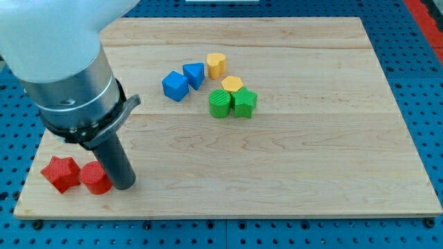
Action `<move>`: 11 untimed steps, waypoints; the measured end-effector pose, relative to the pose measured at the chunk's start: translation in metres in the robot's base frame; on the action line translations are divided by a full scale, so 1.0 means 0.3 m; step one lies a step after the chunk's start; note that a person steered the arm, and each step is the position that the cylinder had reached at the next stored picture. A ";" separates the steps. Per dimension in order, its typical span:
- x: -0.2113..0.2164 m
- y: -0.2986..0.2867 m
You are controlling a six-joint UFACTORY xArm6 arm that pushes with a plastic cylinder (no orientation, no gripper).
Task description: Slide the green circle and the green star towards center right
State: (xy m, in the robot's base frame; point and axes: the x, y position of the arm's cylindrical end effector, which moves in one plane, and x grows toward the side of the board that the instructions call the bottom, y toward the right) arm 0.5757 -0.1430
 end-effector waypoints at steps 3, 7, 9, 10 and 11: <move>0.004 -0.090; -0.049 0.194; -0.278 0.274; -0.284 0.274; -0.300 0.274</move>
State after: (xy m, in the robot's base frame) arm 0.4858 -0.0609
